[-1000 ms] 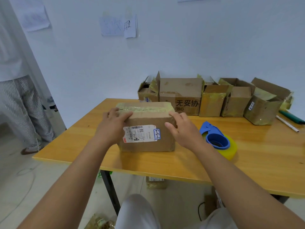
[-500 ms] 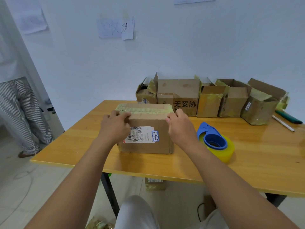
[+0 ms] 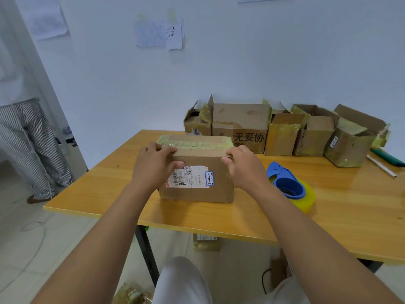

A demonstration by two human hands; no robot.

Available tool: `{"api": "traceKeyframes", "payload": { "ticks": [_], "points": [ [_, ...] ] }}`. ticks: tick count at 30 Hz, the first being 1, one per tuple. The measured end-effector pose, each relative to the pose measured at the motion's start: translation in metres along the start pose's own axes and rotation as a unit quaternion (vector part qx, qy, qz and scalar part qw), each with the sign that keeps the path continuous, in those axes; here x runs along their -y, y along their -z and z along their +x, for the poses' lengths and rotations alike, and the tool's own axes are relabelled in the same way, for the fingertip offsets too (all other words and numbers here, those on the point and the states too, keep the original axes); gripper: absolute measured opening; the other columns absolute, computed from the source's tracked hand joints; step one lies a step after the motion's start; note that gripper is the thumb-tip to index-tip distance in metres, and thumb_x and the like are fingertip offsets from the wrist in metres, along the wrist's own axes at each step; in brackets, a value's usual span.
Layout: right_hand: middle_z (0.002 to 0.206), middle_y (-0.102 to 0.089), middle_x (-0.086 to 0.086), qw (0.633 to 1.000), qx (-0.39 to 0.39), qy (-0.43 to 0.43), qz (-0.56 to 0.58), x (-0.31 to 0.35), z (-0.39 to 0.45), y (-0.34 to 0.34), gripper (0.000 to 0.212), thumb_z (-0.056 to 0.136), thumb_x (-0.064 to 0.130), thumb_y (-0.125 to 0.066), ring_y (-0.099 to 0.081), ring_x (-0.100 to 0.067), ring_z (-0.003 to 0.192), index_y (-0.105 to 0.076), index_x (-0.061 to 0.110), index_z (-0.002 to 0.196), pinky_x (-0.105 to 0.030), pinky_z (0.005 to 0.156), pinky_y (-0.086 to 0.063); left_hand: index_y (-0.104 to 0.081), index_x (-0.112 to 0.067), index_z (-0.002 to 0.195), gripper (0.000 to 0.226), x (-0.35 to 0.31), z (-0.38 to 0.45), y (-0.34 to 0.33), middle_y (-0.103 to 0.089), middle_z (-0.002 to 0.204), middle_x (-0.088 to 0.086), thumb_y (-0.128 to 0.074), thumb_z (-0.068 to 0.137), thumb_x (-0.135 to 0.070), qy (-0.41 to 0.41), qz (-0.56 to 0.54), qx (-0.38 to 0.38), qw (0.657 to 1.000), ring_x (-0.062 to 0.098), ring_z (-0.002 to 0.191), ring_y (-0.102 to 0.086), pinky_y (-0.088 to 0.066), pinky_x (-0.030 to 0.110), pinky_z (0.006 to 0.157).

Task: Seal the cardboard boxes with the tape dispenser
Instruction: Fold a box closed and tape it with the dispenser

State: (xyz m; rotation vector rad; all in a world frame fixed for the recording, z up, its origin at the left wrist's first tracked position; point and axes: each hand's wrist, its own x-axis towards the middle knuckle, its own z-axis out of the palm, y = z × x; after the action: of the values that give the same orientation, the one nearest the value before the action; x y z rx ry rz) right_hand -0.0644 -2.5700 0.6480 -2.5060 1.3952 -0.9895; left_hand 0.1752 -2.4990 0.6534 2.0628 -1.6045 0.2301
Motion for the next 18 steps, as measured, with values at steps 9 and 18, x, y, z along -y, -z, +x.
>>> {"api": "traceKeyframes", "payload": {
  "ticks": [9, 18],
  "points": [
    [0.128, -0.060, -0.003, 0.999, -0.003, -0.031, 0.035, -0.007, 0.014, -0.007, 0.036, 0.104, 0.031, -0.049, -0.055, -0.020, 0.110, -0.054, 0.015, 0.135, -0.032, 0.080, -0.040, -0.057, -0.025, 0.128, 0.074, -0.008, -0.014, 0.006, -0.054, 0.120, 0.005, -0.044, 0.082, -0.081, -0.005, 0.131, -0.050, 0.990, 0.028, 0.107, -0.047, -0.043, 0.036, 0.089],
    [0.139, -0.031, -0.005, 0.993, 0.059, -0.082, 0.066, 0.026, 0.059, -0.072, 0.062, 0.098, 0.046, -0.055, -0.052, -0.027, 0.113, -0.024, 0.041, 0.152, -0.038, 0.075, -0.049, -0.067, -0.021, 0.119, 0.051, 0.028, -0.046, 0.020, -0.054, 0.101, 0.004, -0.044, 0.081, -0.047, -0.097, 0.059, -0.116, 0.987, 0.033, 0.106, -0.047, -0.033, 0.045, 0.093]
  ]
}}
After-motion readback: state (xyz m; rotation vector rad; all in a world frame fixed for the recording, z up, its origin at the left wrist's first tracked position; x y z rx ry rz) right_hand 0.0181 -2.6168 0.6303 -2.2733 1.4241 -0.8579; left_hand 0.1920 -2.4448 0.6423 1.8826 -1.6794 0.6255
